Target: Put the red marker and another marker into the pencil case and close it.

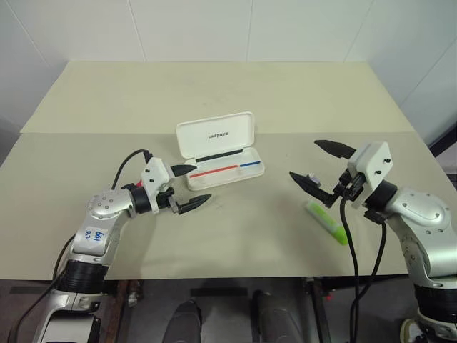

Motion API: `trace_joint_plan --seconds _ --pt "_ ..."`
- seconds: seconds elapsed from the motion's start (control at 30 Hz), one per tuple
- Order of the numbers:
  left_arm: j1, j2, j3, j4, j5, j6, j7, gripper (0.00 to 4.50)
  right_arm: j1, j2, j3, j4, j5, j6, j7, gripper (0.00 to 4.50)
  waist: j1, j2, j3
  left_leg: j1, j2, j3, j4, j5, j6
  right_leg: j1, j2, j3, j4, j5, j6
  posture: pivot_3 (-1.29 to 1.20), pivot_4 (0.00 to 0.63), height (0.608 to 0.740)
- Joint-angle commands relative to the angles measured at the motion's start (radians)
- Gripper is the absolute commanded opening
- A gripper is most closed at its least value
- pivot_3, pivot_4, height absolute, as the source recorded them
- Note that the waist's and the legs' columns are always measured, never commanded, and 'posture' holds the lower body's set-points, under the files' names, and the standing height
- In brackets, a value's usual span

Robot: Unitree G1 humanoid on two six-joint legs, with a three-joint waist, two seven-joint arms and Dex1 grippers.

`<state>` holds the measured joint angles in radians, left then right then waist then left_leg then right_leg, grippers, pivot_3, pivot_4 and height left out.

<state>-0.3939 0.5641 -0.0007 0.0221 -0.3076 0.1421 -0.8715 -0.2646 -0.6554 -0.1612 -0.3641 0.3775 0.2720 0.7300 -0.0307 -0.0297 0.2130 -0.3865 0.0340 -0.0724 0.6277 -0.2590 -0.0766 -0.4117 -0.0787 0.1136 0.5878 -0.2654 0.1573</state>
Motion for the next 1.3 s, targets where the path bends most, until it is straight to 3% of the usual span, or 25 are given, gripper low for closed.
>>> trace_joint_plan --seconds 0.03,0.1,0.57,0.8,1.2,1.3 --pt "-0.037 0.024 -0.005 0.051 0.032 -0.023 -0.028 3.57 -0.018 0.005 -0.008 -0.061 0.01 0.02 -0.032 4.5 0.0 0.0 0.0 0.0 0.0 0.0 0.0 0.0 0.0 0.0 0.0 0.0 0.0 -0.001 -0.001 0.0 0.15 0.74" --pt "-0.071 0.015 -0.016 0.082 0.049 -0.031 -0.028 2.91 -0.007 0.013 -0.006 -0.066 0.008 0.018 -0.037 4.5 0.002 0.0 0.0 0.0 0.0 0.0 0.0 0.0 0.0 0.0 0.0 0.0 0.0 -0.001 -0.002 0.0 0.15 0.74" --pt "-0.181 -0.008 -0.084 0.196 0.125 -0.034 -0.069 2.91 0.084 0.06 -0.006 -0.143 0.0 0.003 -0.096 4.5 0.001 0.0 0.0 -0.001 0.0 0.0 0.0 0.0 0.0 0.0 0.0 0.0 0.001 0.001 0.001 0.0 0.15 0.74" --pt "-0.302 -0.045 -0.177 0.351 0.221 -0.06 -0.098 2.91 0.124 0.102 0.002 -0.202 -0.019 0.003 -0.165 4.5 0.002 0.0 0.0 -0.001 0.0 0.0 0.001 0.0 0.0 0.0 0.0 0.0 0.0 0.0 0.0 0.0 0.15 0.74" --pt "-0.383 -0.083 -0.21 0.444 0.28 -0.015 -0.111 2.91 0.149 0.114 0.007 -0.245 -0.024 0.014 -0.199 4.5 0.002 0.0 0.0 -0.001 0.0 0.0 0.0 0.0 0.0 -0.001 0.0 0.0 0.001 0.001 0.001 0.0 0.15 0.74" --pt "-0.384 -0.073 -0.208 0.448 0.288 0.003 -0.113 2.34 0.148 0.109 0.012 -0.25 -0.022 0.019 -0.195 4.5 0.0 0.0 0.0 -0.001 0.0 0.0 0.0 0.0 0.0 0.0 0.0 0.0 0.001 0.001 0.001 0.0 0.15 0.74"
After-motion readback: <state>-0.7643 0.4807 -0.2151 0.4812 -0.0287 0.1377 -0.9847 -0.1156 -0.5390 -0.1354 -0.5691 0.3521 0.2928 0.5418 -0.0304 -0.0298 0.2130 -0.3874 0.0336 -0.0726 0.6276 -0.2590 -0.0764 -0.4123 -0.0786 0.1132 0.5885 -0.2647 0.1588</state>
